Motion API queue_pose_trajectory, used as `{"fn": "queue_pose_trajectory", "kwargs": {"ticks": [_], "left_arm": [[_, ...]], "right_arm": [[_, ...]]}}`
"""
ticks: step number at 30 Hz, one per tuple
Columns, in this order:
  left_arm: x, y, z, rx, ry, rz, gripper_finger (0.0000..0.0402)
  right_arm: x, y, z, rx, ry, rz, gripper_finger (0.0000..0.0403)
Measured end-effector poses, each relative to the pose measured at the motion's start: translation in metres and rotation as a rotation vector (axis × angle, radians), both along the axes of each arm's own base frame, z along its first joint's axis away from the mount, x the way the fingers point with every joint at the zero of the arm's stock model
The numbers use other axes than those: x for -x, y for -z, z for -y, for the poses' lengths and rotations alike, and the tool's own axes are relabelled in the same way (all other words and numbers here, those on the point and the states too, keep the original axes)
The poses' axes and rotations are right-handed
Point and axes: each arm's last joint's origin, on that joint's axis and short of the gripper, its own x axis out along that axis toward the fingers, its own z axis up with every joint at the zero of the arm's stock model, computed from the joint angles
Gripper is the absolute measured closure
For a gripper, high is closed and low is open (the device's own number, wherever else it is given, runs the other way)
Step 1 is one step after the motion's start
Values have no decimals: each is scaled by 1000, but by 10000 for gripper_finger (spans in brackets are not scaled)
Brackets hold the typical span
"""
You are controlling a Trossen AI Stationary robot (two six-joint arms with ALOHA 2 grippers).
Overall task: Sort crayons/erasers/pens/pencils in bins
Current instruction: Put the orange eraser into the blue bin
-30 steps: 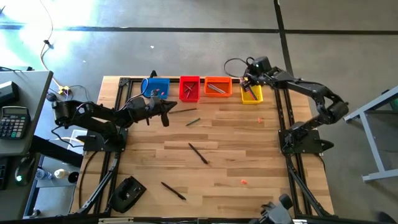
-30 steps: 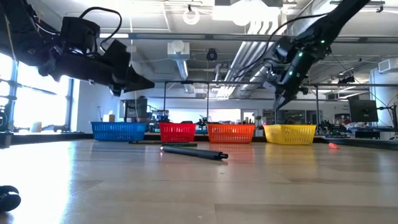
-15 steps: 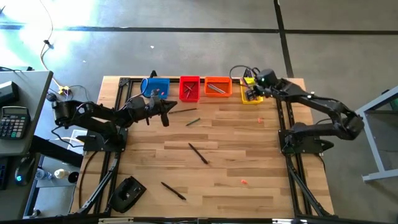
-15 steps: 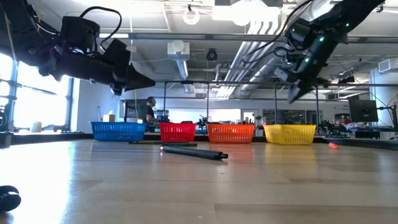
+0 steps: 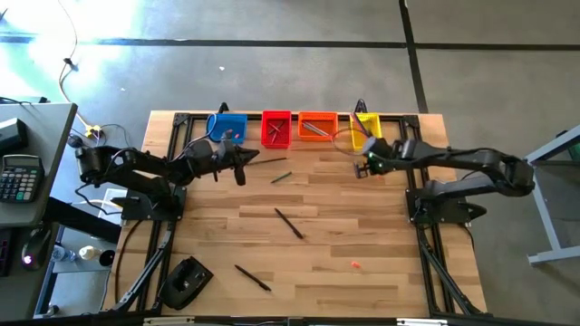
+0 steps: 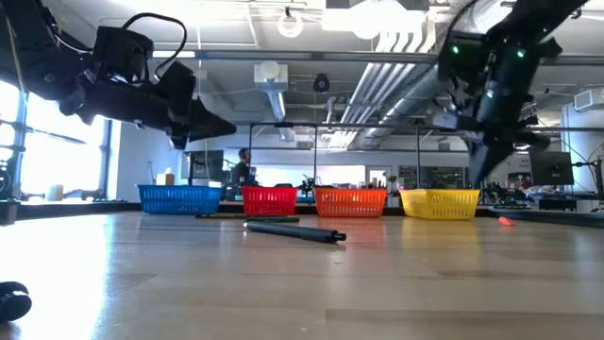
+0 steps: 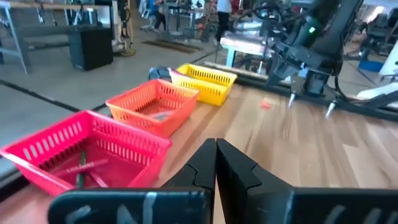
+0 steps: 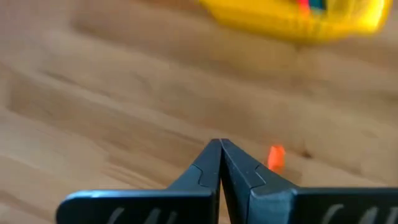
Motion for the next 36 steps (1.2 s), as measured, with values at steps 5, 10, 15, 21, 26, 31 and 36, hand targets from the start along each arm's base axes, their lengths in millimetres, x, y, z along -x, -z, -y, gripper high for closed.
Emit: {"fn": "queue_pose_trajectory", "kwargs": {"ticks": [5,10,15,21,26,31,36], "left_arm": [[-3,4,6,5,33,-40,401],[-7,3,13,12,67,-28,401],[-10,3,20,-13,110,-40,401],[-12,3,23,-19,124,-43,401],[-12,3,23,14,119,-28,401],[-12,3,23,45,115,-14,401],[-12,3,24,110,120,11,401]], "right_arm": [[11,22,-7,-13,19,-77,384],[20,35,-2,4,82,-98,330],[25,44,4,2,96,-72,292],[33,60,4,-36,108,-53,303],[34,62,3,-31,101,-59,350],[34,62,3,-23,84,-63,396],[27,56,5,-15,28,-4,386]]}}
